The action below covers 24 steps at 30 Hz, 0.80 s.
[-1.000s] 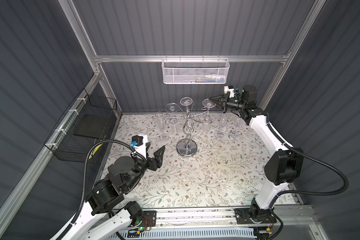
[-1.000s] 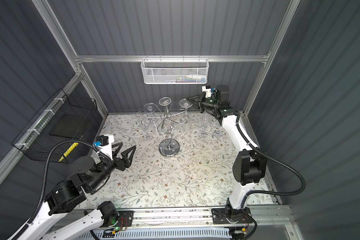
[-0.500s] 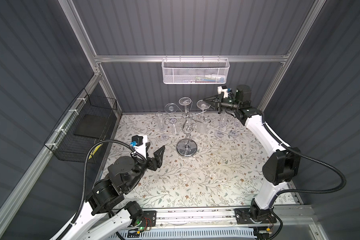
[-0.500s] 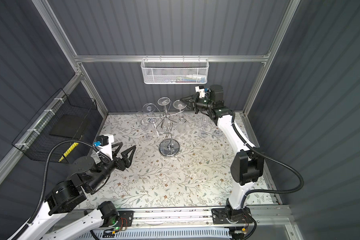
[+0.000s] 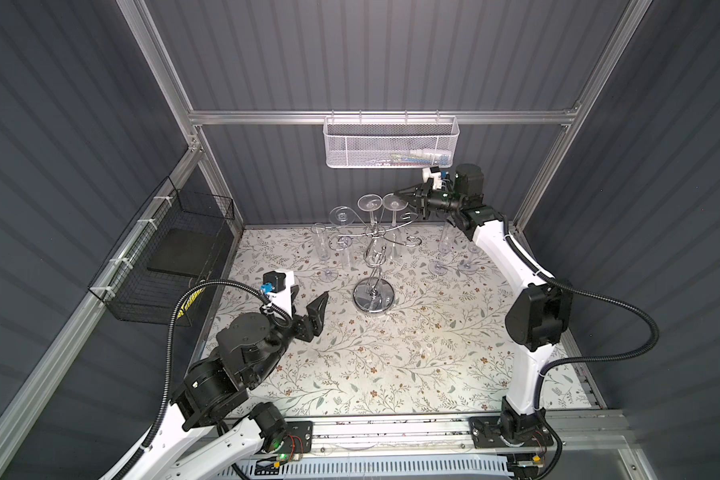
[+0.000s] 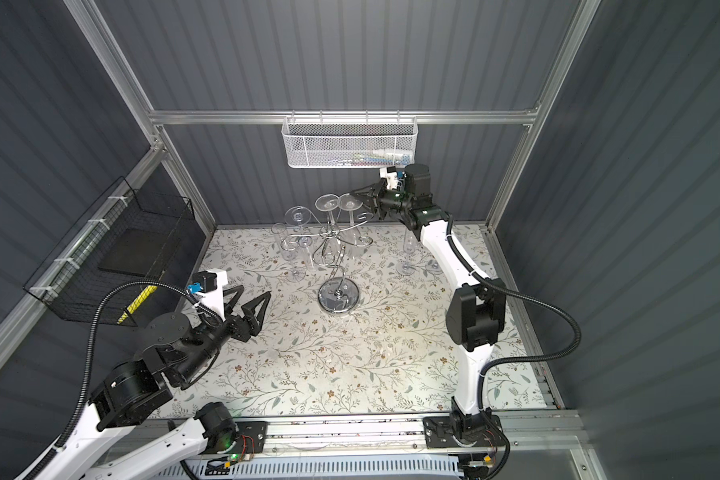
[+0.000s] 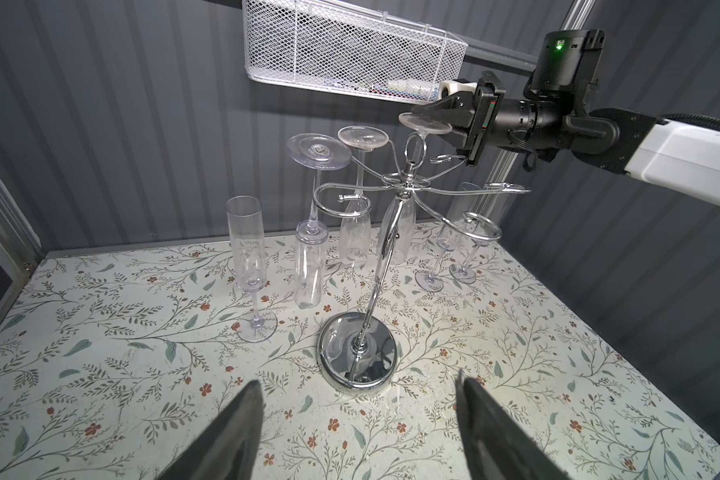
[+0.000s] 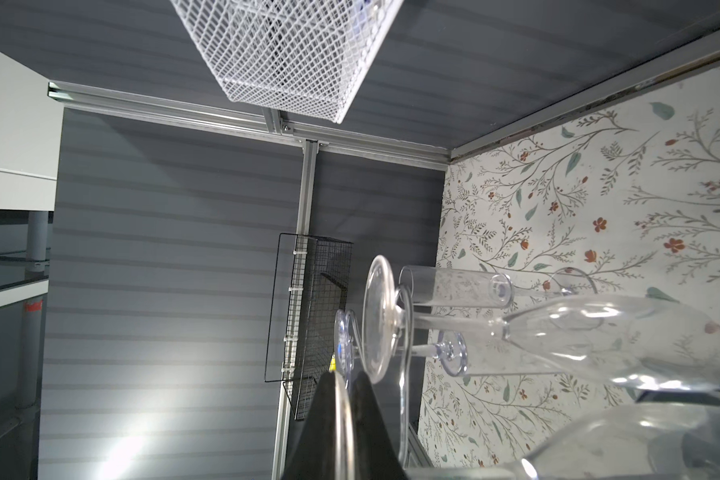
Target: Take the wine glass off the wine glass rack
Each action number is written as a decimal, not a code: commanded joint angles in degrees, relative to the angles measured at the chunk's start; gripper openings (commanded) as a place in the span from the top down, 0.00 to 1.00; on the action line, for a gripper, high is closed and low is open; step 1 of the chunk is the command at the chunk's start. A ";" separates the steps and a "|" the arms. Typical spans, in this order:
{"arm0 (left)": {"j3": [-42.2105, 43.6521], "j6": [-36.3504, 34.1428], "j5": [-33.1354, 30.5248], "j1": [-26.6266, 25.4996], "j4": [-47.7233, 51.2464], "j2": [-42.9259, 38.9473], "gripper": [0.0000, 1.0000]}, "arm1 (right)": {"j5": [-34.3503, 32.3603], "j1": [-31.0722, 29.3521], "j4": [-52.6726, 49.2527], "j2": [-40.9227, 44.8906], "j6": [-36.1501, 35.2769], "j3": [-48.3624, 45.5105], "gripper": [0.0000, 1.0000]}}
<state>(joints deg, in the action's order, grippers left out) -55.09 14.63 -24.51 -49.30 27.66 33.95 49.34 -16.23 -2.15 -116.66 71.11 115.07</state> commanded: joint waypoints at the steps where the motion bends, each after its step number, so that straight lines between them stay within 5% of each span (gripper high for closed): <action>1: -0.89 -0.50 -1.11 0.26 0.83 -1.47 0.25 | -1.10 0.35 1.07 -0.53 -0.83 4.20 1.00; 11: -4.33 1.44 3.54 0.30 0.79 0.85 0.26 | -3.49 5.42 2.15 -0.26 -2.58 7.82 1.00; 24: -8.38 8.70 14.78 0.32 -10.51 8.23 0.25 | -4.76 9.21 1.27 15.20 -18.06 -1.22 1.00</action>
<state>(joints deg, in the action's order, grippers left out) -62.00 20.40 -14.02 -49.30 22.52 41.54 43.70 -7.11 -3.31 -105.41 58.96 114.78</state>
